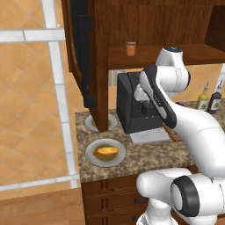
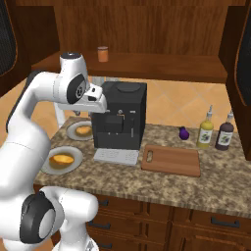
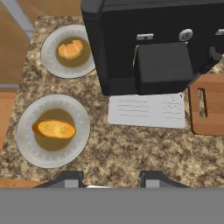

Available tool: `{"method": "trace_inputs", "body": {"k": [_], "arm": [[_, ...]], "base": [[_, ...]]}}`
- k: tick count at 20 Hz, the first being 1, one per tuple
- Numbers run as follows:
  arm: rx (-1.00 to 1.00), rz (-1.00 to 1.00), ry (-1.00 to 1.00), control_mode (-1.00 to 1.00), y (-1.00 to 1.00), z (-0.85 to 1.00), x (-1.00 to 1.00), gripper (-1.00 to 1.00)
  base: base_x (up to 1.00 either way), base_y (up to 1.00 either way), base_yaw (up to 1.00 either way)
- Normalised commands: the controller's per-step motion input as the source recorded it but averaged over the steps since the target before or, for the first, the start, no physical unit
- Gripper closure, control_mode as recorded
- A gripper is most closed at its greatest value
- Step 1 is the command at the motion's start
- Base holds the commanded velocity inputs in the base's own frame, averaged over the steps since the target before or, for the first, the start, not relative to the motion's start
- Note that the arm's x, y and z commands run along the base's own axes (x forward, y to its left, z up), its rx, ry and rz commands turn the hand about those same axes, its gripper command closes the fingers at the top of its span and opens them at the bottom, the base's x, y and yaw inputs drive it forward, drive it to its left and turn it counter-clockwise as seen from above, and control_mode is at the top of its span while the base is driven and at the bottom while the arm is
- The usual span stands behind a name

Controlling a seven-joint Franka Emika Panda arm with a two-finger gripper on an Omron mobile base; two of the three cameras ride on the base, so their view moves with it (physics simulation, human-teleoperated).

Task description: From the different types of pastries on the counter, select a croissant and place it on the cutting board. Then retrieve a jar of jam from the cabinet and place it alongside the croissant on the cutting board.

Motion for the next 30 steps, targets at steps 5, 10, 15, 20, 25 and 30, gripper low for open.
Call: {"method": "trace_inputs", "body": {"k": [5, 10, 15, 20, 25, 30], "arm": [[0.00, 0.01, -0.03, -1.00, 0.08, -0.03, -0.43, -1.00], [-0.08, 0.00, 0.00, -1.00, 0.80, -0.35, -0.33, -1.00], [-0.04, -0.01, 0.05, -1.00, 0.76, -0.32, -0.03, -1.00], [0.00, -0.04, 0.16, -1.00, 0.34, -0.29, 0.24, -1.00], [0.00, -0.01, 0.12, -1.00, 0.00, -0.28, 0.35, -1.00], [0.00, -0.04, 0.10, -1.00, 0.02, -0.23, 0.32, -1.00]], "base": [[0.00, 0.00, 0.00], [0.00, 0.00, 0.00], [0.00, 0.00, 0.00], [0.00, 0.00, 0.00], [0.00, 0.00, 0.00], [0.00, 0.00, 0.00]]}}
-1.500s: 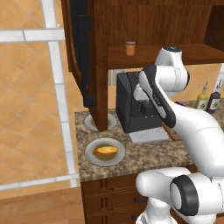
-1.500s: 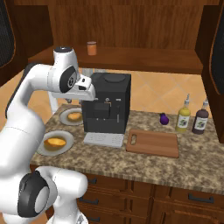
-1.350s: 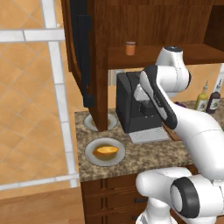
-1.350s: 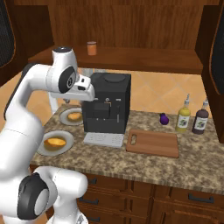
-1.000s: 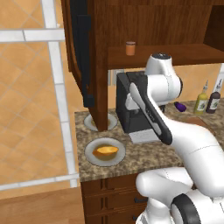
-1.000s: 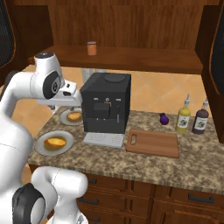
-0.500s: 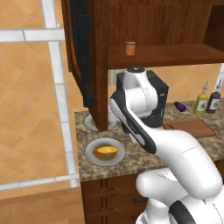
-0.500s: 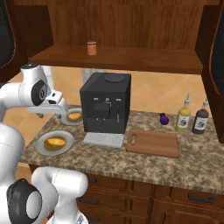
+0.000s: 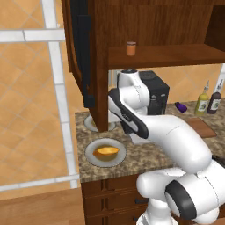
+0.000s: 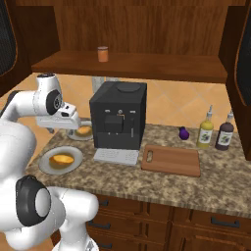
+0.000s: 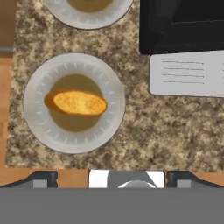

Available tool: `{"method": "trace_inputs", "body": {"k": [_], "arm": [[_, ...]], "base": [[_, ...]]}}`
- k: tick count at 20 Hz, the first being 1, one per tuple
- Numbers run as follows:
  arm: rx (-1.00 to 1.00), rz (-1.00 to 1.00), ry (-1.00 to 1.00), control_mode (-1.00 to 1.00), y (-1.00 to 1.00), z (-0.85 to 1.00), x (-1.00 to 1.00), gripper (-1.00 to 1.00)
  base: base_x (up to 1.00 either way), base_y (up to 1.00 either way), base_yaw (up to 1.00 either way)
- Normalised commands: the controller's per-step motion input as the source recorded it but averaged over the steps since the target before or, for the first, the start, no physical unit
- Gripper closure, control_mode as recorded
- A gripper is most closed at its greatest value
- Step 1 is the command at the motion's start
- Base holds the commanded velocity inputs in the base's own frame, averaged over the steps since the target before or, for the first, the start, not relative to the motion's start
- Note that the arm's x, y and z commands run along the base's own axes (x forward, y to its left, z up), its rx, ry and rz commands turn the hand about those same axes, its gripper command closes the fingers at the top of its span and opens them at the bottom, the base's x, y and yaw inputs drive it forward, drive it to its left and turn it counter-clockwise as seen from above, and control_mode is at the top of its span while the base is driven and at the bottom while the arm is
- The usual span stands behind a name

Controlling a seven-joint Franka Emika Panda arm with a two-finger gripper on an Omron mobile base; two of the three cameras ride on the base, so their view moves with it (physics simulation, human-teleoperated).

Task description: From the different types of pastries on the counter, select a croissant and place it on the cutting board. Then retrieve a jar of jam from the cabinet and place it alongside the croissant on the cutting board.

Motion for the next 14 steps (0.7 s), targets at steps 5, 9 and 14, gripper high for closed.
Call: {"method": "trace_inputs", "body": {"k": [5, 9, 14], "arm": [[0.05, -0.17, 0.10, -1.00, 0.00, -0.16, 0.22, -1.00], [0.00, -0.27, 0.13, -1.00, 0.00, -0.15, 0.32, -1.00], [0.00, -0.24, 0.04, -1.00, 0.06, -0.24, 0.34, -1.00]], "base": [[0.00, 0.00, 0.00], [0.00, 0.00, 0.00], [0.00, 0.00, 0.00]]}}
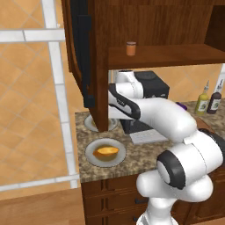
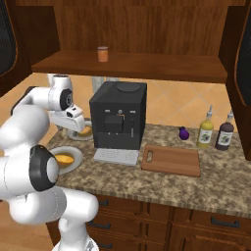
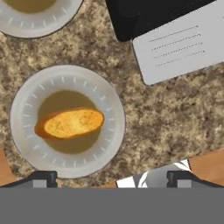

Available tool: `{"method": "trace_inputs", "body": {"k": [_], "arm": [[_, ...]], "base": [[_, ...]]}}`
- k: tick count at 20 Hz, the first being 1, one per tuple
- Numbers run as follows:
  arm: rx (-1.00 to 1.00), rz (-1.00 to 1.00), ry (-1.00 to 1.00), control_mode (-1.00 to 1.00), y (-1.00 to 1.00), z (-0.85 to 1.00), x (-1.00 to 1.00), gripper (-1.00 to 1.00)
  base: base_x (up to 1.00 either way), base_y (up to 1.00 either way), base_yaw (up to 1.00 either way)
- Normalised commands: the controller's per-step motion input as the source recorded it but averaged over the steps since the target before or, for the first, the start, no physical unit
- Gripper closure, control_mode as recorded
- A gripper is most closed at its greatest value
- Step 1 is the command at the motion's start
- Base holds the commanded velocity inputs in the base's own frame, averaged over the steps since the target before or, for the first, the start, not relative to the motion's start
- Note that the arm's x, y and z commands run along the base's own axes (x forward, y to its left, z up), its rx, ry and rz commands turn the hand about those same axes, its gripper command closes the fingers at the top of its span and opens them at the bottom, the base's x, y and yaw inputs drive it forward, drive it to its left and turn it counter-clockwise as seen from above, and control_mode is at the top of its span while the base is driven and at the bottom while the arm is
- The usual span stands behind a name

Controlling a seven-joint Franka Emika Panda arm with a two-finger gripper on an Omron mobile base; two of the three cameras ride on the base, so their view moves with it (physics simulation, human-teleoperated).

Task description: From the different types of pastries on the counter, select a croissant and place it on the cutting board. Then retrieve a jar of jam from the cabinet and place it alongside the croissant on the cutting board.

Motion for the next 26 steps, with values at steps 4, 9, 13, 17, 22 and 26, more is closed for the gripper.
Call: {"method": "trace_inputs", "body": {"k": [4, 9, 13, 17, 22, 26], "arm": [[0.00, -0.18, -0.05, -1.00, 0.32, -0.25, 0.27, -1.00], [0.01, -0.13, -0.02, -1.00, 0.17, -0.18, 0.32, -1.00], [0.01, -0.13, 0.00, -1.00, 0.02, -0.16, 0.48, -1.00], [0.00, -0.12, 0.03, -1.00, 0.11, -0.25, 0.48, -1.00], [0.00, -0.10, 0.02, -1.00, 0.15, -0.27, 0.46, -1.00], [0.00, -0.08, 0.02, -1.00, 0.01, -0.19, 0.60, -1.00]], "base": [[0.00, 0.00, 0.00], [0.00, 0.00, 0.00], [0.00, 0.00, 0.00], [0.00, 0.00, 0.00], [0.00, 0.00, 0.00], [0.00, 0.00, 0.00]]}}
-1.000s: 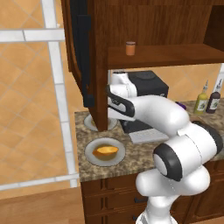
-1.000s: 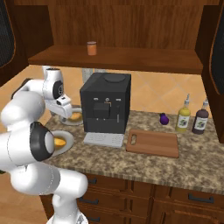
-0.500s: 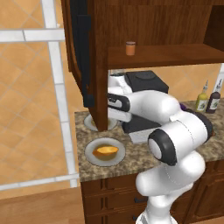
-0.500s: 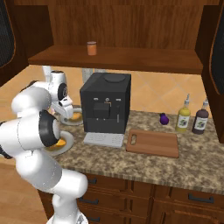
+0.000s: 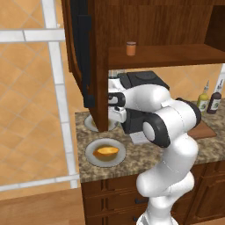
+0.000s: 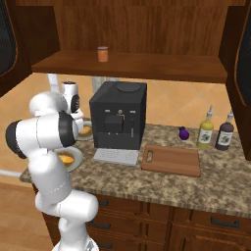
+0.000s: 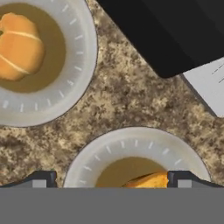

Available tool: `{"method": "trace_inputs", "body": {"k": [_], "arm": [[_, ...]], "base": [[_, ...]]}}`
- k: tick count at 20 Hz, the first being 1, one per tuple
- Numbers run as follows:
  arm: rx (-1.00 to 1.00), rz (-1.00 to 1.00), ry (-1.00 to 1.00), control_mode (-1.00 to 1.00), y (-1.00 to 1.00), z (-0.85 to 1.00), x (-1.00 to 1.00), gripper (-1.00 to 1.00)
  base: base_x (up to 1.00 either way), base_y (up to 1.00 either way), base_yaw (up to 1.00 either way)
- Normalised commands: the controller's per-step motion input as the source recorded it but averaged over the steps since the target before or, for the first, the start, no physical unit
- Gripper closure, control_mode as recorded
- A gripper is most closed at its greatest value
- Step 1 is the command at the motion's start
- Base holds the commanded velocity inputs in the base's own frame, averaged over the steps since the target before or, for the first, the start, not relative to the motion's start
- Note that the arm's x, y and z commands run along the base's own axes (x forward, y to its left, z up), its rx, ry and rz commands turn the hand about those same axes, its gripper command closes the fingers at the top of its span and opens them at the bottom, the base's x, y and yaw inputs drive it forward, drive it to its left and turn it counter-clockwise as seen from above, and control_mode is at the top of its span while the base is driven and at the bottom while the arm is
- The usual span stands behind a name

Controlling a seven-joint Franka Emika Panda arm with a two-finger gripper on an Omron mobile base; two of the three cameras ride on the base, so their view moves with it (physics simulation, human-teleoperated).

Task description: From the different types of pastries on the counter, select a croissant and place it on the cutting board. Then retrieve a jar of jam from the cabinet and place it alongside the croissant on the cutting board.

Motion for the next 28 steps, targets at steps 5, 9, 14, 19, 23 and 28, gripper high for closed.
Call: {"method": "trace_inputs", "body": {"k": [5, 9, 14, 19, 23, 28], "arm": [[0.00, -0.07, 0.01, -1.00, 0.01, -0.27, 0.53, -1.00], [0.00, -0.07, 0.04, -1.00, 0.00, -0.24, 0.55, -1.00], [0.00, -0.07, 0.04, -1.00, 0.00, -0.26, 0.52, -1.00], [0.00, -0.07, 0.02, -1.00, 0.00, -0.26, 0.52, -1.00], [0.00, -0.05, 0.00, -1.00, 0.01, -0.31, 0.36, -1.00], [0.00, -0.03, 0.00, -1.00, 0.03, -0.33, 0.21, -1.00]], "base": [[0.00, 0.00, 0.00], [0.00, 0.00, 0.00], [0.00, 0.00, 0.00], [0.00, 0.00, 0.00], [0.00, 0.00, 0.00], [0.00, 0.00, 0.00]]}}
